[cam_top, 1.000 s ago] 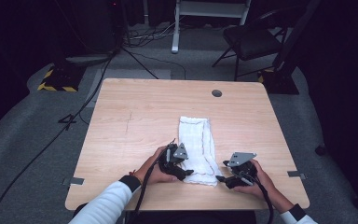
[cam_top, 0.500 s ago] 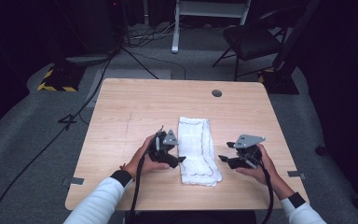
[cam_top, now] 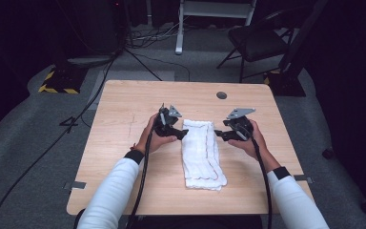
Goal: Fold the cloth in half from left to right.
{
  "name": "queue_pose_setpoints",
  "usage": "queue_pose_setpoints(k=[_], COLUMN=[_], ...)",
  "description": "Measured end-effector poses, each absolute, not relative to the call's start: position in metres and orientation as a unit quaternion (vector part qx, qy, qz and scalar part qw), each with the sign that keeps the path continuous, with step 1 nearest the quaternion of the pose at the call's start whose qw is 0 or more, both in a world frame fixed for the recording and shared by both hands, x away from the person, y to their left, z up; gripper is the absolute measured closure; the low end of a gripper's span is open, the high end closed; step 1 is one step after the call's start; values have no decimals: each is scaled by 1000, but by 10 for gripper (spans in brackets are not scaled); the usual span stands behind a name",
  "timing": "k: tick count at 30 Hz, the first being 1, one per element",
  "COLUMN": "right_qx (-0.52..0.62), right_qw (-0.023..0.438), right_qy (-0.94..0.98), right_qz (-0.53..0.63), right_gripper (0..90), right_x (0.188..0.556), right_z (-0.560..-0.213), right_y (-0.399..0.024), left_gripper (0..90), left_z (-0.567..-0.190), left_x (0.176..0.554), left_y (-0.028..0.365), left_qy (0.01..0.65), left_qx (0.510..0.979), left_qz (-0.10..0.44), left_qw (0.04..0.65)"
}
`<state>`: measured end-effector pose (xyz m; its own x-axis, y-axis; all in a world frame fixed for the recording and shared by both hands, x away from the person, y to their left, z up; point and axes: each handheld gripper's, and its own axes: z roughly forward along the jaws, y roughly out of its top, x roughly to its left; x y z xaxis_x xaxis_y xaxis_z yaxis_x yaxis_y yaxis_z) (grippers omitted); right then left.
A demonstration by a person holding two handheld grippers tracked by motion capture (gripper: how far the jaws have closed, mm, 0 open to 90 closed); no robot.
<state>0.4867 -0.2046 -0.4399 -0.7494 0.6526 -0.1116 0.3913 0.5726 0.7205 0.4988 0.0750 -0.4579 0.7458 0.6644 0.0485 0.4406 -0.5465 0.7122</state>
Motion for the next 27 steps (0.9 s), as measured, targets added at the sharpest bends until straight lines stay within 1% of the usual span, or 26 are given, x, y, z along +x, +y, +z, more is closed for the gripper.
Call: queue_pose_setpoints(k=[1,5,8,10,14,21,23,26,27], right_qx=[297,299,309,319,326,346,344,346,348], right_qw=[192,192,187,175,176,141,128,117,107], right_qy=[869,869,867,863,869,868,868,869,868], right_qz=[347,345,344,351,328,327,334,334,337], right_gripper=[406,413,413,413,425,452,513,556,567], right_x=[490,503,514,522,534,548,549,550,551], right_z=[-441,-448,-454,-459,-472,-487,-488,-488,-488], right_y=[-201,-191,-185,-182,-176,-179,-180,-180,-180], left_gripper=[238,253,254,254,260,240,246,249,278], left_z=[-460,-468,-473,-478,-487,-496,-497,-497,-496], left_x=[503,519,529,534,544,548,549,549,549], left_y=[73,66,61,59,56,54,54,54,54], left_qy=[321,338,349,355,369,382,382,378,368], left_qx=[866,860,858,857,856,851,848,852,856], left_qz=[162,157,154,152,146,128,123,121,117], left_qw=[349,349,345,342,333,336,345,343,343])
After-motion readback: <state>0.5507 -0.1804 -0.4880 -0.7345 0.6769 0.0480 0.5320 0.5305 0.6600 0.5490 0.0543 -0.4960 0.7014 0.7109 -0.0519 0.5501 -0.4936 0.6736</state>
